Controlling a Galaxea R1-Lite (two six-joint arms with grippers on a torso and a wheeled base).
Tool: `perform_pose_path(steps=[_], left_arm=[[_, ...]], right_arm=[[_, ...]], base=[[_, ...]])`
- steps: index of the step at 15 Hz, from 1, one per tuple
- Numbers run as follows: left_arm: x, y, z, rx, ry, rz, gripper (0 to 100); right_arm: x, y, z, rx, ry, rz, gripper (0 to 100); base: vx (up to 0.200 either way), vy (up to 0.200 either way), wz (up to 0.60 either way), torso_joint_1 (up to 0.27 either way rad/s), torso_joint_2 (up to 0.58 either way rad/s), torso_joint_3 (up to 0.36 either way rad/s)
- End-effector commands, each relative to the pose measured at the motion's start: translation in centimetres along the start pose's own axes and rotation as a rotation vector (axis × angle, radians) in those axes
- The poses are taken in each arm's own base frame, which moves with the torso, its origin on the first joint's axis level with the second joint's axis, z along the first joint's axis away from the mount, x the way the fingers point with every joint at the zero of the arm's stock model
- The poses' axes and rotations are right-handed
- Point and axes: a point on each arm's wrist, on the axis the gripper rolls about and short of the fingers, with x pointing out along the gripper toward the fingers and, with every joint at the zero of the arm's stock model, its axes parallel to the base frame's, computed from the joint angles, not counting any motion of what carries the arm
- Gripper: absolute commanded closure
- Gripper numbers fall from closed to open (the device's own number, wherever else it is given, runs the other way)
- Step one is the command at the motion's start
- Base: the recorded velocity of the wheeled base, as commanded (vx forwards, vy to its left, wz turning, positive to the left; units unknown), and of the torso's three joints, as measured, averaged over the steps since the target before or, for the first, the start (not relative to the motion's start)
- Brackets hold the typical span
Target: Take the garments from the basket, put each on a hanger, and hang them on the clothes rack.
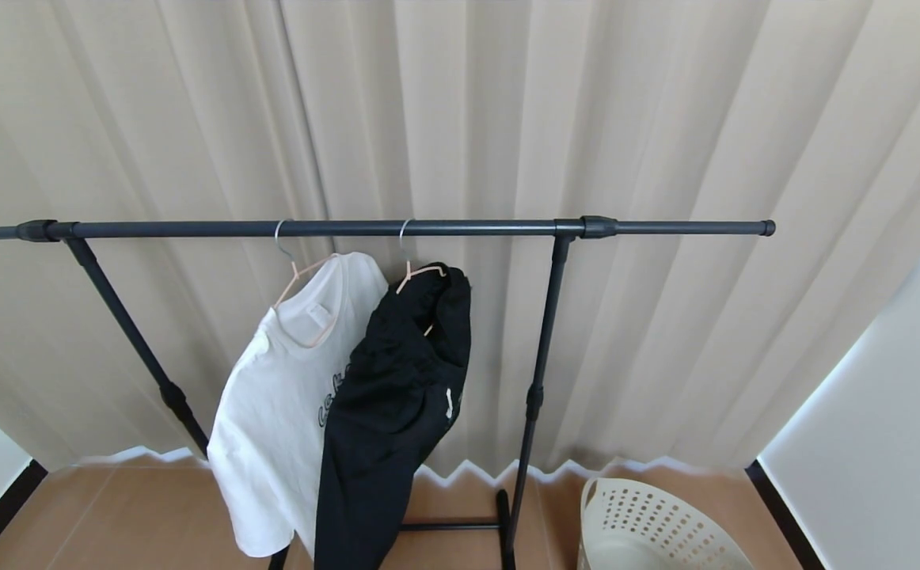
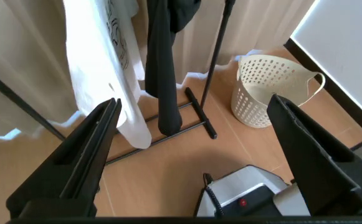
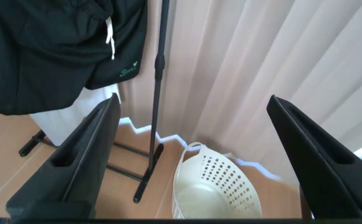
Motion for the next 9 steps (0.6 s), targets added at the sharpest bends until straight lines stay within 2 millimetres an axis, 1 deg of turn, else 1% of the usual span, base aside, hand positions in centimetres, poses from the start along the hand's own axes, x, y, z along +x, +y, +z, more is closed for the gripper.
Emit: perform_pose_path(steps=[1, 2, 3, 5, 6, 7, 9], left_arm=[[-0.4, -0.1, -0.1, -0.004, -0.044, 0.125, 0], [-1.0, -0.3, -0.3, 0.002, -0.128, 0.172, 0], [-1.3, -0.4, -0.5, 0.012, -0.180, 0.175, 0], [-1.4, -0.5, -0.4, -0.004, -0.204, 0.215, 0], [-1.7, -0.7, -0.5, -0.004, -0.243, 0.212, 0], [-1.9, -0.9, -0.7, 0.014, -0.281, 0.172, 0], [-1.9, -0.9, -0.6, 0.007, -0.285, 0.192, 0]], right_arm=[[0.0, 0.1, 0.0, 0.002, 0.011, -0.083, 0], [-0.2, 0.3, -0.1, -0.003, -0.013, -0.142, 0], [-0.4, 0.4, -0.1, -0.007, -0.043, -0.159, 0], [-0.5, 0.4, -0.2, -0.004, -0.069, -0.159, 0], [-0.5, 0.4, -0.1, 0.006, -0.073, -0.159, 0], [-0.5, 0.4, -0.1, 0.023, -0.074, -0.156, 0], [-0.5, 0.4, -0.1, 0.048, -0.079, -0.159, 0]], base=[[0.000, 0.000, 0.00, 0.000, 0.00, 0.000], [0.000, 0.000, 0.00, 0.000, 0.00, 0.000], [0.000, 0.000, 0.00, 0.000, 0.00, 0.000], [0.000, 0.000, 0.00, 0.000, 0.00, 0.000], [0.000, 0.000, 0.00, 0.000, 0.00, 0.000], [0.000, 0.000, 0.00, 0.000, 0.00, 0.000], [0.000, 0.000, 0.00, 0.000, 0.00, 0.000]])
